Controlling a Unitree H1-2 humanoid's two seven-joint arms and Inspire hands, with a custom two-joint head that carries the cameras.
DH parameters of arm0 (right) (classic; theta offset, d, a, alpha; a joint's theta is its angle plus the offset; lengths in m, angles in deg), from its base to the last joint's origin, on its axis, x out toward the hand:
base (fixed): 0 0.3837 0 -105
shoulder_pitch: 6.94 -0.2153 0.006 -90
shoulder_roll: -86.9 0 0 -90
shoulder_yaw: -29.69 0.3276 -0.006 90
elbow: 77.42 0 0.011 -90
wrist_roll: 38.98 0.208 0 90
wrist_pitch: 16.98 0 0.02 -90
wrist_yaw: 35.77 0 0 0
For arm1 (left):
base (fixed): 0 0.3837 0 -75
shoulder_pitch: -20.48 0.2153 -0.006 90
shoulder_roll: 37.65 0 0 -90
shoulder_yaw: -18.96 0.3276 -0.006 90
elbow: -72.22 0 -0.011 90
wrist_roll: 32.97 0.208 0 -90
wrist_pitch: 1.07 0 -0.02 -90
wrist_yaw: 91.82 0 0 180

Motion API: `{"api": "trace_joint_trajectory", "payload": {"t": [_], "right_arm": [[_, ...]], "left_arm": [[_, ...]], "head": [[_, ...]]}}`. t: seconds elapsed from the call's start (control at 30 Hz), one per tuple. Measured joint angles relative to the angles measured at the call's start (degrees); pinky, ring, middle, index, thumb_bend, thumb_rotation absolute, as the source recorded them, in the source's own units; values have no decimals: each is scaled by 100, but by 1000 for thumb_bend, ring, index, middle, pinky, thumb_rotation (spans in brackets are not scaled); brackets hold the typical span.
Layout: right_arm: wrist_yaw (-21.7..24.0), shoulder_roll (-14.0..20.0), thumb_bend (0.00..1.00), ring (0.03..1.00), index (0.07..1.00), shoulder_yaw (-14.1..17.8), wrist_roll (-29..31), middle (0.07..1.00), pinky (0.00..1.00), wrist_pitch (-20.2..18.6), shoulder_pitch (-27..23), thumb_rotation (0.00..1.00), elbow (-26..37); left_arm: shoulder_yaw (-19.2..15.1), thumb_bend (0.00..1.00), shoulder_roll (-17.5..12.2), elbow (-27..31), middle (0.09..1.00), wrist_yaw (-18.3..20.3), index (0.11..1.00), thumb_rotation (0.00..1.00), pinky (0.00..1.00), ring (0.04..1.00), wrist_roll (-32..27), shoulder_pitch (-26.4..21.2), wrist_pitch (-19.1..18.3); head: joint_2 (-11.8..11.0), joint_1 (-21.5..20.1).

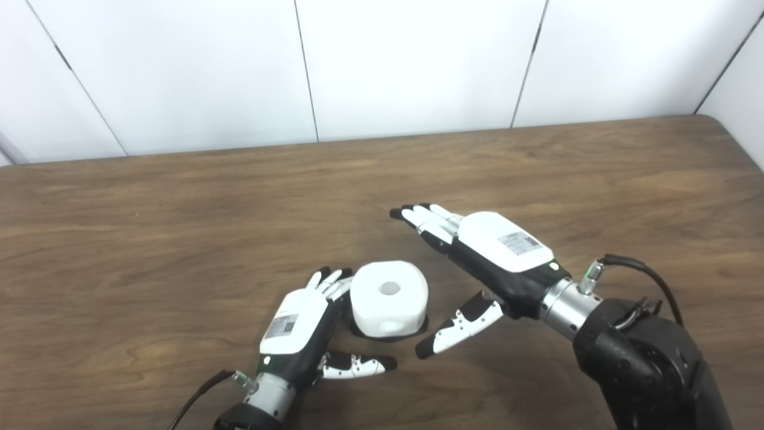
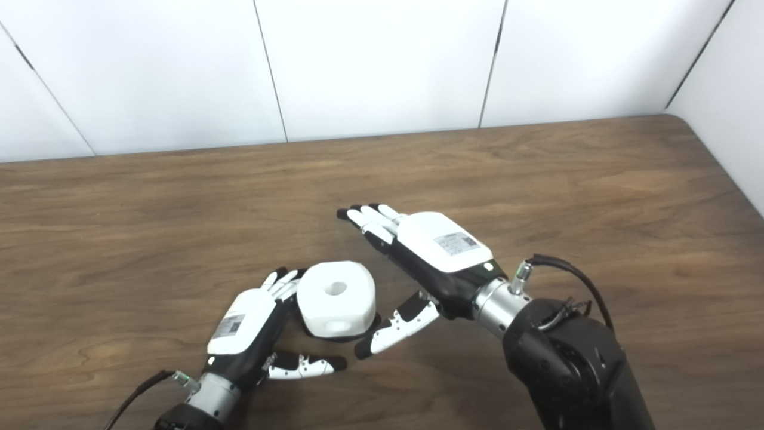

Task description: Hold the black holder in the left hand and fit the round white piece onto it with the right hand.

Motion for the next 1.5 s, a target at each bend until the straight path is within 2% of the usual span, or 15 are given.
{"api": "trace_joint_trajectory", "payload": {"t": [0.37, 0.53, 0.63, 0.73, 0.8, 0.87, 0.97, 1.03, 1.17, 1.23, 1.3, 1.33, 1.4, 1.47, 1.5], "right_arm": [[0, -2, 1000, 1000, 1000, 124, 60, 995, 927, -3, -123, 498, 0], [-1, 0, 1000, 1000, 1000, 162, 125, 991, 932, -6, -151, 486, -1], [-1, 7, 1000, 1000, 1000, 201, 148, 991, 935, -58, -160, 478, -1], [-1, 66, 1000, 1000, 1000, 268, 203, 996, 911, -92, -160, 524, -10], [-3, 115, 1000, 1000, 1000, 321, 327, 999, 907, -94, -157, 536, -28], [-11, 175, 1000, 1000, 1000, 391, 453, 1000, 908, -95, -152, 550, -66], [-65, 273, 992, 1000, 1000, 462, 621, 1000, 932, -83, -147, 616, -121], [-119, 341, 924, 1000, 1000, 506, 716, 1000, 918, -79, -129, 710, -196], [-306, 503, 822, 1000, 1000, 585, 724, 990, 884, -82, -26, 921, -350], [-451, 495, 749, 1000, 1000, 614, 745, 985, 881, -83, 22, 955, -386], [-594, 453, 705, 999, 1000, 717, 856, 983, 871, -93, 85, 941, -483], [-669, 427, 684, 995, 1000, 777, 908, 982, 856, -113, 132, 924, -542], [-779, 409, 655, 992, 1000, 881, 1101, 985, 841, -149, 240, 881, -653], [-875, 399, 615, 991, 1000, 988, 1390, 996, 850, -222, 378, 849, -728], [-926, 393, 608, 990, 1000, 1035, 1514, 997, 851, -254, 428, 844, -735]], "left_arm": [[-14, 940, 4, 96, 995, 295, 1000, 358, 1000, 1000, 79, -28, -138], [-106, 944, 44, 377, 1000, 632, 1000, 381, 1000, 1000, 122, -22, -496], [-329, 928, -7, 679, 1000, 965, 1000, 378, 982, 1000, 105, 20, -803], [-563, 923, -228, 1012, 1000, 1319, 1000, 383, 980, 1000, -32, 17, -1063], [-827, 933, -330, 1224, 1000, 1542, 1000, 393, 940, 1000, -247, 52, -1318], [-1080, 937, -414, 1422, 1000, 1607, 1000, 401, 915, 1000, -472, 96, -1470], [-1335, 926, -535, 1614, 1000, 1644, 1000, 469, 882, 999, -819, 159, -1585], [-1515, 942, -609, 1767, 1000, 1665, 1000, 475, 856, 997, -1012, 255, -1660], [-1827, 932, -612, 1906, 1000, 1598, 1000, 472, 866, 1000, -1308, 379, -1796], [-1936, 932, -594, 1983, 1000, 1519, 1000, 465, 889, 1000, -1535, 407, -1791], [-2161, 932, -478, 1989, 1000, 1303, 1000, 476, 922, 1000, -1894, 440, -1725], [-2295, 930, -382, 1964, 1000, 1116, 1000, 493, 959, 1000, -2055, 473, -1616], [-2552, 911, -177, 1795, 999, 730, 1000, 520, 990, 1000, -2514, 556, -1151], [-2750, 826, 58, 1425, 984, 335, 1000, 639, 977, 991, -2984, 653, -626], [-2794, 809, 151, 1298, 981, 213, 1000, 665, 970, 987, -3069, 710, -516]], "head": [[-17, 70], [-35, 140], [-53, 184], [-70, 211], [-79, 246], [-97, 281], [-123, 334], [-141, 343], [-167, 378], [-193, 404], [-220, 422], [-237, 431], [-237, 431], [-237, 431], [-237, 361]]}}
